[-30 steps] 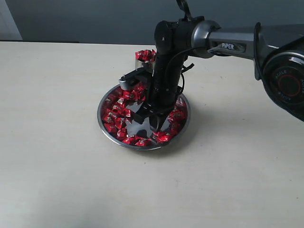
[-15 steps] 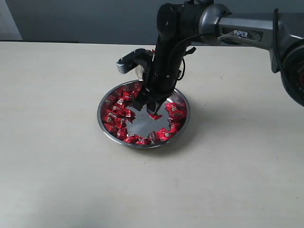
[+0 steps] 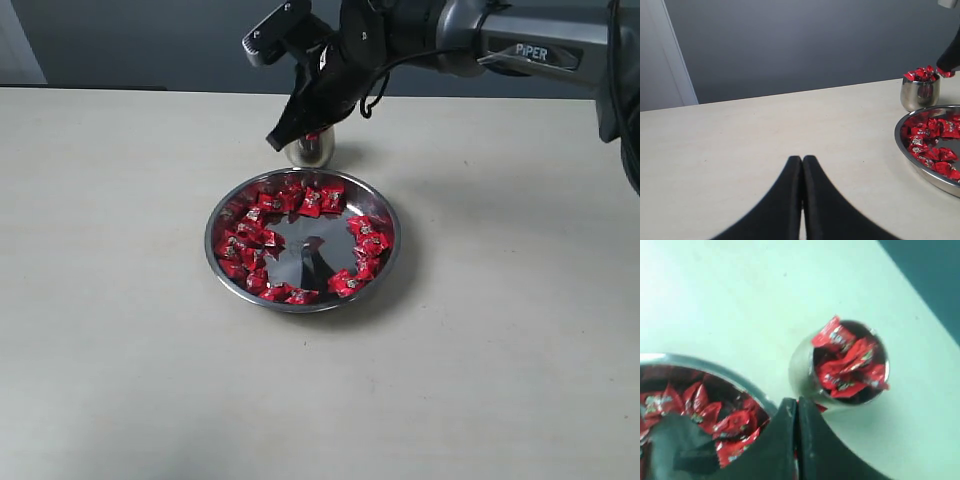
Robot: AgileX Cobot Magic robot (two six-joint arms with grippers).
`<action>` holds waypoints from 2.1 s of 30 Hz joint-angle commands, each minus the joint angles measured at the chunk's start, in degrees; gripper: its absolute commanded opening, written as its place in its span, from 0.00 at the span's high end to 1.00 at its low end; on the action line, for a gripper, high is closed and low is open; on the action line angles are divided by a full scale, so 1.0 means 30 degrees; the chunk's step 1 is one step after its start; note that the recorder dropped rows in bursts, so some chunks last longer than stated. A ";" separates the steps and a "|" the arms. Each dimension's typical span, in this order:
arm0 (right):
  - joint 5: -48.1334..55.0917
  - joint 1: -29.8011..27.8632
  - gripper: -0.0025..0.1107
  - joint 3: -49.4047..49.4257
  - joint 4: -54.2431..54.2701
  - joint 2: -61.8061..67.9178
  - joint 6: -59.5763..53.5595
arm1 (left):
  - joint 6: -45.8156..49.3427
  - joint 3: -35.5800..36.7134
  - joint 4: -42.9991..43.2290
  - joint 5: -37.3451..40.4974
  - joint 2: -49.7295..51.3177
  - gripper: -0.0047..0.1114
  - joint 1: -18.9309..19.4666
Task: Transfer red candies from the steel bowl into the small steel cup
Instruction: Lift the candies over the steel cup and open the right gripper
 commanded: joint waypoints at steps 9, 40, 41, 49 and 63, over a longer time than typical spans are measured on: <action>-0.6186 -0.2180 0.98 0.0072 0.4950 -0.0070 -0.0034 | -0.0070 0.0045 -0.0078 -0.0109 -0.0099 0.96 -0.0122; -0.6865 -0.1422 0.98 0.0072 0.6398 0.2250 -0.1038 | -0.0070 0.0045 -0.0078 -0.0109 -0.0099 0.96 -0.0122; -0.6865 -0.1422 0.98 0.0072 0.6398 0.2250 -0.1038 | -0.0070 0.0045 -0.0078 -0.0109 -0.0099 0.96 -0.0122; -0.6870 -0.1422 0.98 0.0072 0.6256 0.2250 -0.1084 | -0.0070 0.0045 -0.0078 -0.0109 -0.0099 0.96 -0.0122; -0.6766 -0.1422 0.77 0.0072 0.6256 0.2158 -0.1126 | -0.0070 0.0045 -0.0078 -0.0109 -0.0099 0.96 -0.0122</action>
